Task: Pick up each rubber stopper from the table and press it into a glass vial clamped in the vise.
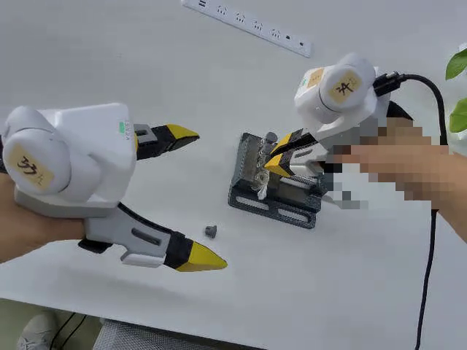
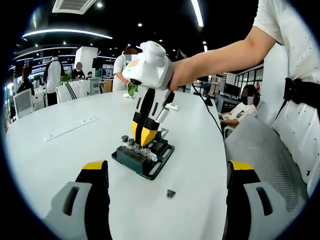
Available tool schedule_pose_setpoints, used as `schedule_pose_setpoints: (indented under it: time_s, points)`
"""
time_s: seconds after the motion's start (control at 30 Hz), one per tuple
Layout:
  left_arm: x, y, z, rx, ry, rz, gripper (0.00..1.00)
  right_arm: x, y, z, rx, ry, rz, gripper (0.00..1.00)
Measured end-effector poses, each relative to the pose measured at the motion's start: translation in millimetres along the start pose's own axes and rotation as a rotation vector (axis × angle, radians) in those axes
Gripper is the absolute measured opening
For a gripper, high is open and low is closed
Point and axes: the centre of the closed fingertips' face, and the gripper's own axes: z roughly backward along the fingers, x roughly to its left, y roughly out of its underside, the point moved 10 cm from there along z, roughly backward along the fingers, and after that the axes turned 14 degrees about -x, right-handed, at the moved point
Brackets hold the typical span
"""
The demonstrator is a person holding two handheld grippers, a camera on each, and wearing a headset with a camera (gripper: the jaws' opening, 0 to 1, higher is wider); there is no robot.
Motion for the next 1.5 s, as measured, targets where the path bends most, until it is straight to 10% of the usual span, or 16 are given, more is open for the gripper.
schedule_pose_setpoints:
  time_s: [0.73,1.3,1.5]
  points:
    - [-1.9,1.7,-4.5,-0.001,0.008,0.016,0.97,-2.0,-2.1,-2.9,0.01,-0.007,0.006,0.07]
    - [-3.4,5.0,-3.4,-0.001,0.005,0.031,0.96,5.4,-15.6,-10.4,0.155,0.009,0.138,0.05]
    - [-3.3,4.8,-4.9,-0.002,0.003,0.033,0.96,0.0,-12.5,-9.4,0.133,0.002,0.089,0.05]
